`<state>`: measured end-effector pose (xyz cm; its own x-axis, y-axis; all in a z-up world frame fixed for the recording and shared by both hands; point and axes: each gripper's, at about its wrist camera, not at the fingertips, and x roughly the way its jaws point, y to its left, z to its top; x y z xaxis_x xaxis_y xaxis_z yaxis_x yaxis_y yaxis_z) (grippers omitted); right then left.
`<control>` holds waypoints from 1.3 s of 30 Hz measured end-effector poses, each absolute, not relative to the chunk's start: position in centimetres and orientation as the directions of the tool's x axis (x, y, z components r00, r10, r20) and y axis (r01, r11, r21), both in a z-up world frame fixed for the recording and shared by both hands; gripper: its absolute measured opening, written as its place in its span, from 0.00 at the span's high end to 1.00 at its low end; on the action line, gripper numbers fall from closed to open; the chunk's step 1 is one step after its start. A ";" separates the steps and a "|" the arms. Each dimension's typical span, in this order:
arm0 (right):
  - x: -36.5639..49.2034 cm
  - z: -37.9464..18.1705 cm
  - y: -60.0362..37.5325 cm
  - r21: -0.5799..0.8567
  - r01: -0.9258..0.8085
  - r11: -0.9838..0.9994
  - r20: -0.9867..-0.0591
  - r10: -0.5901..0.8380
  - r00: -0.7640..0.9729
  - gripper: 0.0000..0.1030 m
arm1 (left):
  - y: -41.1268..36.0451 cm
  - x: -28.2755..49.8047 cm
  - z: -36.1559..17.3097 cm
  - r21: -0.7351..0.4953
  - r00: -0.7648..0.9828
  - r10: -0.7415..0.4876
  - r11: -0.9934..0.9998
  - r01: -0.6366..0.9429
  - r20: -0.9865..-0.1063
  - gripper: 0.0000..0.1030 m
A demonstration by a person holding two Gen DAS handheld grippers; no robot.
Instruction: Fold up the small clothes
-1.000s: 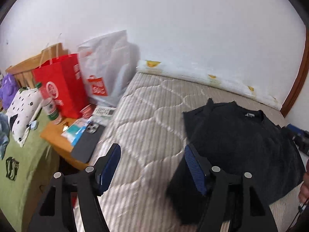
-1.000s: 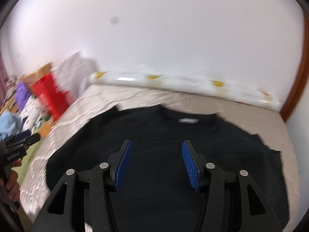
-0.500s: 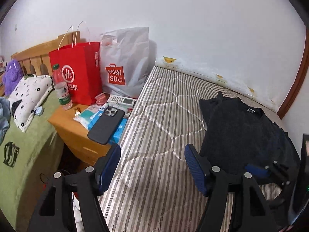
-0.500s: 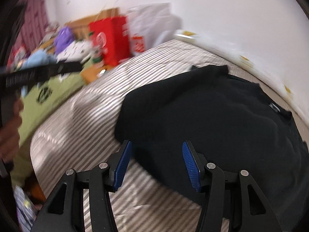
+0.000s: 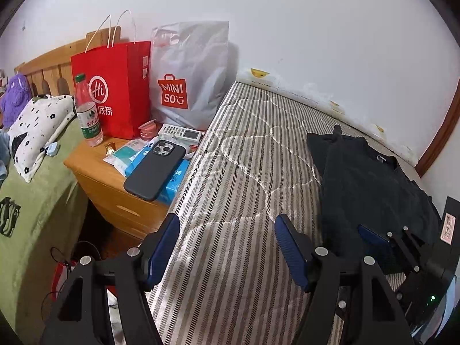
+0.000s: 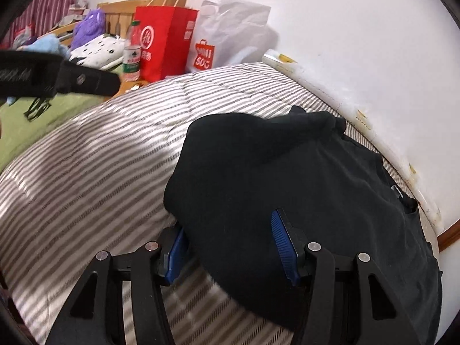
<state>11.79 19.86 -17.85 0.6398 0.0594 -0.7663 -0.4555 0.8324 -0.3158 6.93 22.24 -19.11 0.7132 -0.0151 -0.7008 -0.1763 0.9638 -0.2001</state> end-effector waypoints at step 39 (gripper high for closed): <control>4.2 -11.0 -20.1 0.192 0.175 0.966 -0.691 0.007 0.723 0.39 | -3.5 16.7 -15.6 -0.172 0.685 -0.269 0.963 0.209 -0.677 0.35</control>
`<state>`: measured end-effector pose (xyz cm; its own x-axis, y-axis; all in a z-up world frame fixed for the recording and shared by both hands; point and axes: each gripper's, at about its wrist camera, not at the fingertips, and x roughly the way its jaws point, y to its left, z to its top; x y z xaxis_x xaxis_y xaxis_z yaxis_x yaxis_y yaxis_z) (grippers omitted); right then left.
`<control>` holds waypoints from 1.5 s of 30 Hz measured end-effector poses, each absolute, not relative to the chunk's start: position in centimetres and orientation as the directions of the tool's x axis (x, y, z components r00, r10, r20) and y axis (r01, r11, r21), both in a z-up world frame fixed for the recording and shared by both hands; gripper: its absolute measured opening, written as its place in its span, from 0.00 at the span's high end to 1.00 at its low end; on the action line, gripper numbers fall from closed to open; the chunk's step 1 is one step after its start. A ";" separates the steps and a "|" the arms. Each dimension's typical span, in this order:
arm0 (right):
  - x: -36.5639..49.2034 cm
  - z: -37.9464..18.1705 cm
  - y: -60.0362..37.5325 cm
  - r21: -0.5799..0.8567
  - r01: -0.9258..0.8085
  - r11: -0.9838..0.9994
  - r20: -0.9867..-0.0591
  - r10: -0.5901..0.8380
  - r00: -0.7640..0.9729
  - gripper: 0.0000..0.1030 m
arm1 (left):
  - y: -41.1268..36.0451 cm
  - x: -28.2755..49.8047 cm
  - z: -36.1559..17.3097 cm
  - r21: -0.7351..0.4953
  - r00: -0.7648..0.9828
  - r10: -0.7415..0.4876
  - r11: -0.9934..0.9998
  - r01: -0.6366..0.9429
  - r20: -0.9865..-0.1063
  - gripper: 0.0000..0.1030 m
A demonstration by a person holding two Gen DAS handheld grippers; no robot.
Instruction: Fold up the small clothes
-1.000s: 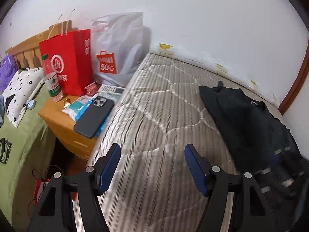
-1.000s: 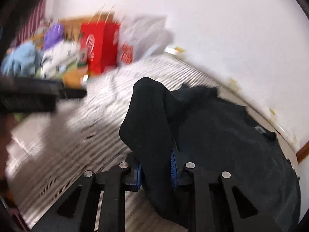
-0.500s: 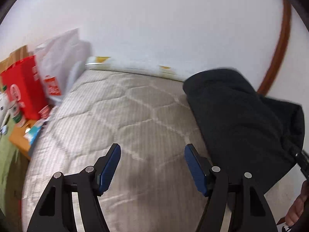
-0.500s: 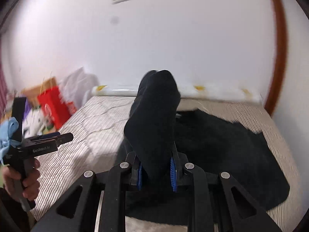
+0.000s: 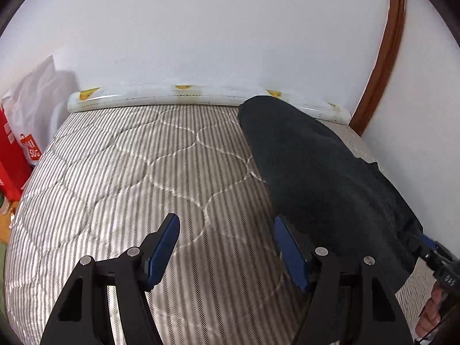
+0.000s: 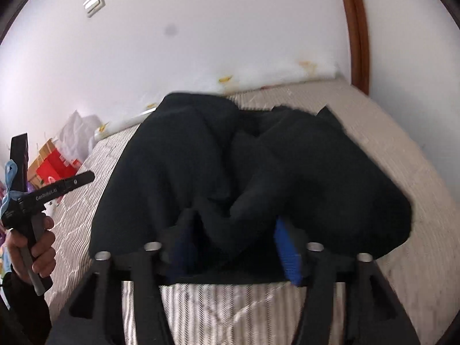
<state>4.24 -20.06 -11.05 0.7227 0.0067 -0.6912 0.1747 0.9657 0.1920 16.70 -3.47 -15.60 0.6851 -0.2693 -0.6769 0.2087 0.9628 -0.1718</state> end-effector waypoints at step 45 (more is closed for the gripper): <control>8.6 -7.4 -29.0 0.036 0.179 0.983 -0.665 -0.110 0.739 0.92 | -9.9 19.8 -14.6 -0.125 0.652 -0.289 0.950 0.286 -0.701 0.35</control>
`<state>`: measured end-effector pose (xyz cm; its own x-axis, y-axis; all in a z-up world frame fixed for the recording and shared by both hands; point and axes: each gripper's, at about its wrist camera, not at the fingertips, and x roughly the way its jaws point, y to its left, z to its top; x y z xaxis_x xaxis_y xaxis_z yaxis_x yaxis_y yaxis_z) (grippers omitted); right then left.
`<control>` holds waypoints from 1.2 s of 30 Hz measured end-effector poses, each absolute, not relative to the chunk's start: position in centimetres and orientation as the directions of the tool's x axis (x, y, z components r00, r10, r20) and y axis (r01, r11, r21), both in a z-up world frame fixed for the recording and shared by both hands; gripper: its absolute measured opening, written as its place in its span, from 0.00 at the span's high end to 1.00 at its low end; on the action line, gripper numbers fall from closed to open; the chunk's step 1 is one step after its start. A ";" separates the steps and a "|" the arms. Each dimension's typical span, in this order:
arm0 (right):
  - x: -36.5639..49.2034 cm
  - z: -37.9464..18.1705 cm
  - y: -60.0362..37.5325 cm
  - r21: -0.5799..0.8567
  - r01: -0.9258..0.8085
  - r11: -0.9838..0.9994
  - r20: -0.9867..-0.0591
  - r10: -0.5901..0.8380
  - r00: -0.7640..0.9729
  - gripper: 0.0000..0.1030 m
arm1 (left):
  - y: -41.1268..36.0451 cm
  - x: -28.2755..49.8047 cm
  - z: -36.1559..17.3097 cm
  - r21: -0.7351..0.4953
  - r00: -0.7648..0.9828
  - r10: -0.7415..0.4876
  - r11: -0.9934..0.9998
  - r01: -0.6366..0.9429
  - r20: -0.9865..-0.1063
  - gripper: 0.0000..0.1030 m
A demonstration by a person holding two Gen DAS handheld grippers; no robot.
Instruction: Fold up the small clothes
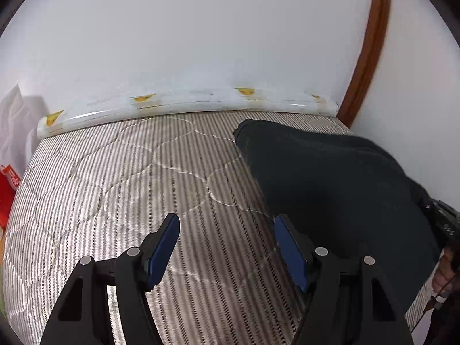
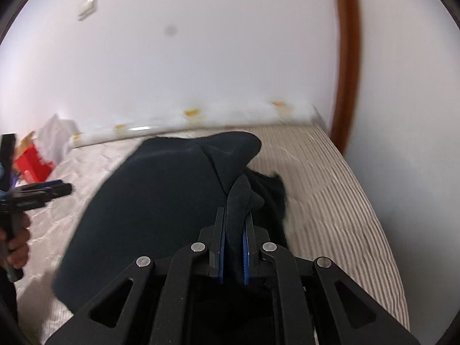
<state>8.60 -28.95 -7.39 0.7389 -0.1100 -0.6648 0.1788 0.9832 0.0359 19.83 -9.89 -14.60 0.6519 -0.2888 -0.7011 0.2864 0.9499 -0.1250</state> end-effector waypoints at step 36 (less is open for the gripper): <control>7.4 -7.3 -32.3 0.193 0.143 0.971 -0.626 0.009 0.780 0.97 | -16.6 19.5 -16.1 -0.107 0.590 -0.344 0.911 0.399 -0.730 0.32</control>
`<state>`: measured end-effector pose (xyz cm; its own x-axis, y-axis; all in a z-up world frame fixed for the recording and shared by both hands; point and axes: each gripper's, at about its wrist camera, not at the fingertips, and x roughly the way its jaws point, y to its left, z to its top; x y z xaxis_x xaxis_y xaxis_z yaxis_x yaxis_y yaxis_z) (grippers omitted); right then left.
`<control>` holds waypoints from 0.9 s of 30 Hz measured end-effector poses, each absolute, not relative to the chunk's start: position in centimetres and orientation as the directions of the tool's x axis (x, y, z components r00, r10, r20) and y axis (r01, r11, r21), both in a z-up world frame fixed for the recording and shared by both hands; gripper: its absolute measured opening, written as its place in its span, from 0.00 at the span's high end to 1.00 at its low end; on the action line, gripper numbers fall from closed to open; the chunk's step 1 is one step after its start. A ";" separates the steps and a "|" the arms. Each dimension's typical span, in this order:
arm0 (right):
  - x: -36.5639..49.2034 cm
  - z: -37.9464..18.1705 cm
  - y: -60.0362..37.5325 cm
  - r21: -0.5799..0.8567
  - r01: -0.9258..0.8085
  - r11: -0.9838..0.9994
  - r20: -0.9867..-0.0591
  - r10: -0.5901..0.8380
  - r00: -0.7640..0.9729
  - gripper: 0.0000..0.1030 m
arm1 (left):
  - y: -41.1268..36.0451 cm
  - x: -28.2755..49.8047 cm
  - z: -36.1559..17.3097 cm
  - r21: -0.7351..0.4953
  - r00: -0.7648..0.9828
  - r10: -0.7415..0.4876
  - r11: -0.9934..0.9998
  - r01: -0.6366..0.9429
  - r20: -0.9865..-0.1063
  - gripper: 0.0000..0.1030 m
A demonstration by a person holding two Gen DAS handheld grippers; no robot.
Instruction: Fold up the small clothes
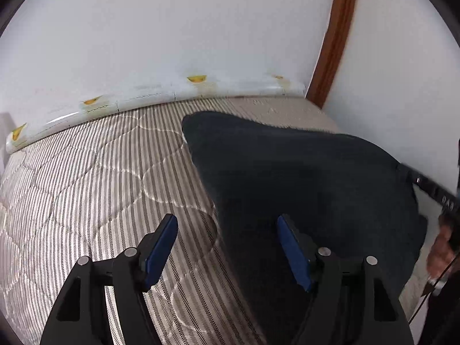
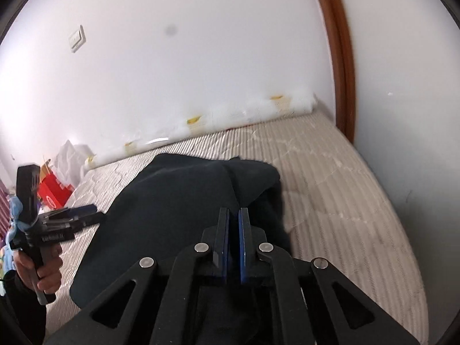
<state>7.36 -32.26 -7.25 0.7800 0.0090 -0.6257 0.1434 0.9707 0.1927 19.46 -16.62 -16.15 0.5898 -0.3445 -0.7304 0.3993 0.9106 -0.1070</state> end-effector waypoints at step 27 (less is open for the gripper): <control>22.4 -11.7 -36.3 0.253 0.168 0.953 -0.820 0.119 0.559 0.80 | -18.8 23.8 -18.0 -0.103 0.559 -0.354 0.897 0.430 -0.750 0.31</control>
<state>22.38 -36.32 -11.72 0.5593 0.1190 -0.8204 0.1677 0.9529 0.2526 23.78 -18.81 -17.99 0.5591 -0.3541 -0.7497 0.4297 0.8971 -0.1032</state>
